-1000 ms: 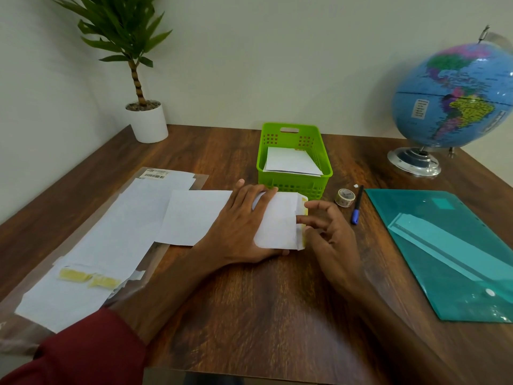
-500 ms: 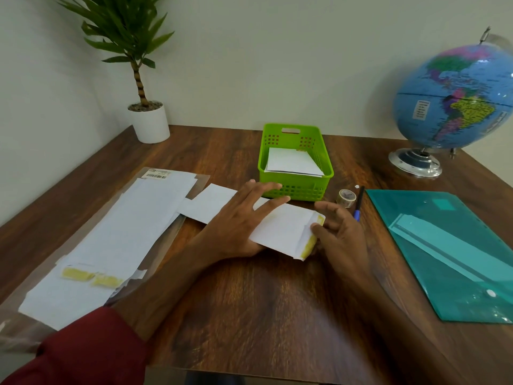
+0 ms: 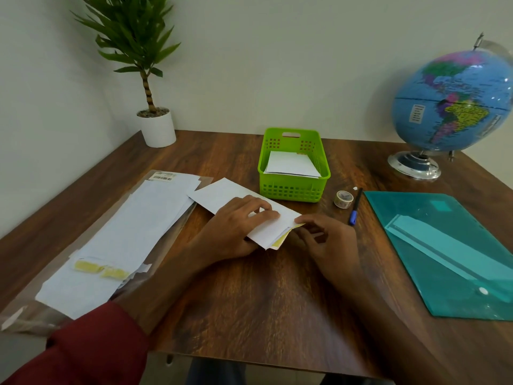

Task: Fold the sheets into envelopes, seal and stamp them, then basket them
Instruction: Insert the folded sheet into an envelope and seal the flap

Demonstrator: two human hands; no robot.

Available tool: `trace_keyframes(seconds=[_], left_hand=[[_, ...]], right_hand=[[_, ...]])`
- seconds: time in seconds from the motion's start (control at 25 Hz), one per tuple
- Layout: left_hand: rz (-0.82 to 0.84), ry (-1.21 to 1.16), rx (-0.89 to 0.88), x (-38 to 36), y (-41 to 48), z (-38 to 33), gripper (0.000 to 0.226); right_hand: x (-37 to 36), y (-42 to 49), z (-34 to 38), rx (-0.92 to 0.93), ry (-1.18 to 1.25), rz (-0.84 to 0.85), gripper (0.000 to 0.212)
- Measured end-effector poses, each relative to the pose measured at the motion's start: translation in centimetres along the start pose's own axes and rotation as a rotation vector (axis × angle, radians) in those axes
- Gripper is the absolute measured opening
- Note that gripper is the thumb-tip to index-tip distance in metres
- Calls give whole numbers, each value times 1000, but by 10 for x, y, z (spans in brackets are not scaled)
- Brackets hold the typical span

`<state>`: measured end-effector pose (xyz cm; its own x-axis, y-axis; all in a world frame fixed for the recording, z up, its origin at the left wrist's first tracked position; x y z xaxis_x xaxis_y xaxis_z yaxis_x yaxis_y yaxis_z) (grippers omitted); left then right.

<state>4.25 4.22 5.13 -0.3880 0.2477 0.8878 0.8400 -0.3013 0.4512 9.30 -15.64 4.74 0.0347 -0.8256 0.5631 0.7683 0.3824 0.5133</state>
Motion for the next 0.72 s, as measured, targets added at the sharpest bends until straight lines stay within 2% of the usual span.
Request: trace_keyframes(seconds=[0.08, 0.16, 0.24, 0.32, 0.4, 0.52, 0.72], left_hand=[[-44, 14, -49, 3, -3, -16, 64], [-91, 33, -66, 10, -8, -27, 59], [-138, 44, -37, 19, -18, -31, 51], [-164, 48, 13, 27, -32, -32, 47], [-139, 37, 64, 27, -48, -33, 47], [-80, -1, 129, 24, -65, -34, 45], [-50, -113, 247, 30, -86, -39, 43]], right_hand=[[2, -1, 3, 84, -18, -17, 24], [4, -1, 2, 94, 27, -20, 22], [1, 1, 0, 29, 123, 71, 21], [-6, 1, 1, -61, 318, 205, 21], [-13, -3, 3, -144, 500, 309, 22], [-23, -8, 4, -203, 572, 436, 22], [-33, -12, -2, -243, 591, 474, 20]])
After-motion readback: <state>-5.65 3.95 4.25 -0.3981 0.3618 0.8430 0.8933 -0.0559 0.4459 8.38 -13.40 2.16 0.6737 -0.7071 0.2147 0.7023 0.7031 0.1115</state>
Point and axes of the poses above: each hand's wrist, its own y-axis towards the middle knuckle, its own x-axis out of the back of the hand, z = x × y, the point moved 6 cm from there along y, towards the middle knuckle, and after that the axes turned 3 degrees about x, right-handed, at the moved point
